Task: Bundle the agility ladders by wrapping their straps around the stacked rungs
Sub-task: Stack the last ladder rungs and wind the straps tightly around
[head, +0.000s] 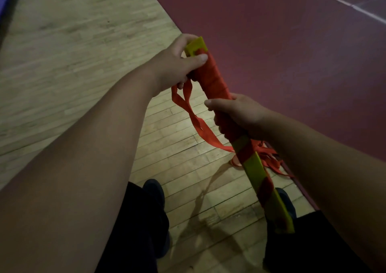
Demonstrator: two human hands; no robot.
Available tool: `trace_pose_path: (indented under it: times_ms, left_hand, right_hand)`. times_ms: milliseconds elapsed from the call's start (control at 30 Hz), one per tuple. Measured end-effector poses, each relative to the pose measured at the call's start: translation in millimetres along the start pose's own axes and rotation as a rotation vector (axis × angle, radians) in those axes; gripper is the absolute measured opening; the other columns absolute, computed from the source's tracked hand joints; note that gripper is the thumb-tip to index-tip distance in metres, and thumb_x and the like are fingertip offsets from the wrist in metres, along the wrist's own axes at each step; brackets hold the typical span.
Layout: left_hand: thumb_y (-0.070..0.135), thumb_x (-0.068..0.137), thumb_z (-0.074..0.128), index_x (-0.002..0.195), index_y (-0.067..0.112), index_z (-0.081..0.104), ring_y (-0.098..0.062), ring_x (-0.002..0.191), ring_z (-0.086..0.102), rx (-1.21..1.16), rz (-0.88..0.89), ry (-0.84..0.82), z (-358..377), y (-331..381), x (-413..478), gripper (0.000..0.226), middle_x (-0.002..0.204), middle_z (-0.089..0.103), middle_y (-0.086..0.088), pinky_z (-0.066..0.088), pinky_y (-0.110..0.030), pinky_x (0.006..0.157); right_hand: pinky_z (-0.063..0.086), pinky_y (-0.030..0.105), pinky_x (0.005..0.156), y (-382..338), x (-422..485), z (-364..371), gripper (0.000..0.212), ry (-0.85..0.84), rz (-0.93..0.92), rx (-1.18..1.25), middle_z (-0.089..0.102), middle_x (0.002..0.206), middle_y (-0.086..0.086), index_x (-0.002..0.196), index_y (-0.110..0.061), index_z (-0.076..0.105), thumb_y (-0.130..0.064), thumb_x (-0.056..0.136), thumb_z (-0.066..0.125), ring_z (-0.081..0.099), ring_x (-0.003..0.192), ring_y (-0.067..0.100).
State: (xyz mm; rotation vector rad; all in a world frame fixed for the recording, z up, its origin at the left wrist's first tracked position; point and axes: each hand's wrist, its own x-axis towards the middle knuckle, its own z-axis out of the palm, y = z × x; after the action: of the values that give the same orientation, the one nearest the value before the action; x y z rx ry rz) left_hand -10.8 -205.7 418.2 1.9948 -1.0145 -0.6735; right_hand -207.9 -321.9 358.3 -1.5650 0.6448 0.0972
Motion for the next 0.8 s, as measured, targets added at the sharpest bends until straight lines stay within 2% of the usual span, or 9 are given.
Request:
trace_pose_path:
  times_ms: [67, 100, 200, 267, 367, 467, 533, 667, 800]
  left_hand:
    - [0.049, 0.101, 0.061, 0.128, 0.042, 0.062, -0.016, 0.07, 0.058, 0.006, -0.057, -0.015, 1.8, -1.1, 0.8, 0.028, 0.103, 0.077, -0.015, 0.056, -0.038, 0.07]
    - [0.054, 0.099, 0.061, 0.121, 0.036, 0.066, -0.016, 0.069, 0.057, -0.005, -0.095, -0.03, 1.6, -0.8, 0.9, 0.029, 0.104, 0.078, -0.017, 0.055, -0.039, 0.069]
    - [0.085, 0.09, 0.054, 0.113, 0.026, 0.074, -0.015, 0.069, 0.059, 0.0, -0.223, -0.062, 5.4, -3.3, 1.4, 0.066, 0.101, 0.082, -0.012, 0.058, -0.037, 0.071]
    - [0.09, 0.091, 0.047, 0.119, 0.023, 0.072, -0.017, 0.069, 0.064, 0.094, -0.29, 0.019, 13.8, -7.0, 2.4, 0.076, 0.092, 0.082, -0.008, 0.061, -0.037, 0.072]
    - [0.07, 0.1, 0.054, 0.122, 0.017, 0.07, -0.02, 0.061, 0.065, 0.148, -0.31, 0.162, 24.6, -11.5, 7.7, 0.06, 0.082, 0.08, -0.006, 0.057, -0.033, 0.068]
    - [0.058, 0.097, 0.063, 0.104, 0.015, 0.072, -0.024, 0.063, 0.063, -0.022, -0.297, 0.265, 17.9, -14.4, 19.2, 0.045, 0.079, 0.075, -0.009, 0.057, -0.037, 0.068]
    - [0.057, 0.095, 0.067, 0.101, 0.018, 0.072, -0.025, 0.068, 0.062, -0.16, -0.293, 0.314, 9.1, -18.6, 23.1, 0.04, 0.081, 0.069, -0.006, 0.055, -0.037, 0.065]
    - [0.053, 0.098, 0.069, 0.111, 0.022, 0.073, -0.022, 0.072, 0.059, -0.272, -0.32, 0.312, 4.7, -32.0, 24.0, 0.034, 0.084, 0.066, -0.002, 0.051, -0.034, 0.062]
    - [0.049, 0.102, 0.067, 0.108, 0.022, 0.071, -0.025, 0.076, 0.057, -0.313, -0.401, 0.268, 15.0, -43.2, 22.3, 0.029, 0.089, 0.063, -0.007, 0.049, -0.033, 0.061]
  right_hand:
    - [0.057, 0.028, 0.056, 0.9, 1.0, 0.9, 0.038, 0.089, -0.012, -0.126, 0.069, 0.087, 0.008, 0.116, -0.016, 0.063, -0.044, 0.096, 0.077, 0.068, 0.064, 0.016]
    - [0.056, 0.025, 0.053, 1.1, 1.5, 2.0, 0.036, 0.123, -0.012, -0.186, 0.07, 0.087, 0.007, 0.117, -0.017, 0.062, -0.044, 0.096, 0.077, 0.068, 0.063, 0.015]
    - [0.055, 0.027, 0.054, 6.0, 7.2, 8.3, 0.042, 0.192, -0.002, -0.345, 0.072, 0.091, 0.007, 0.128, -0.021, 0.06, -0.044, 0.097, 0.076, 0.07, 0.069, 0.017]
    - [0.056, 0.029, 0.058, 8.9, 11.5, 16.4, 0.047, 0.205, 0.012, -0.379, 0.071, 0.094, 0.008, 0.135, -0.019, 0.058, -0.043, 0.097, 0.076, 0.07, 0.074, 0.019]
    - [0.056, 0.029, 0.059, 7.8, 16.7, 26.2, 0.055, 0.242, 0.008, -0.429, 0.069, 0.098, 0.007, 0.139, -0.018, 0.054, -0.045, 0.097, 0.075, 0.071, 0.076, 0.019]
    - [0.061, 0.033, 0.064, -1.7, 18.5, 26.9, 0.057, 0.274, -0.037, -0.453, 0.067, 0.104, 0.006, 0.138, -0.019, 0.049, -0.049, 0.097, 0.074, 0.073, 0.08, 0.02]
    - [0.064, 0.038, 0.071, -8.3, 17.6, 27.6, 0.056, 0.262, -0.082, -0.482, 0.066, 0.106, 0.005, 0.137, -0.02, 0.047, -0.05, 0.097, 0.071, 0.073, 0.085, 0.022]
    - [0.065, 0.043, 0.079, -10.1, 16.6, 30.0, 0.051, 0.203, -0.127, -0.568, 0.065, 0.106, 0.003, 0.139, -0.021, 0.047, -0.045, 0.1, 0.068, 0.072, 0.088, 0.022]
    - [0.062, 0.036, 0.07, -1.4, 16.1, 29.4, 0.046, 0.138, -0.085, -0.556, 0.068, 0.104, 0.005, 0.139, -0.02, 0.049, -0.04, 0.102, 0.069, 0.074, 0.083, 0.021]
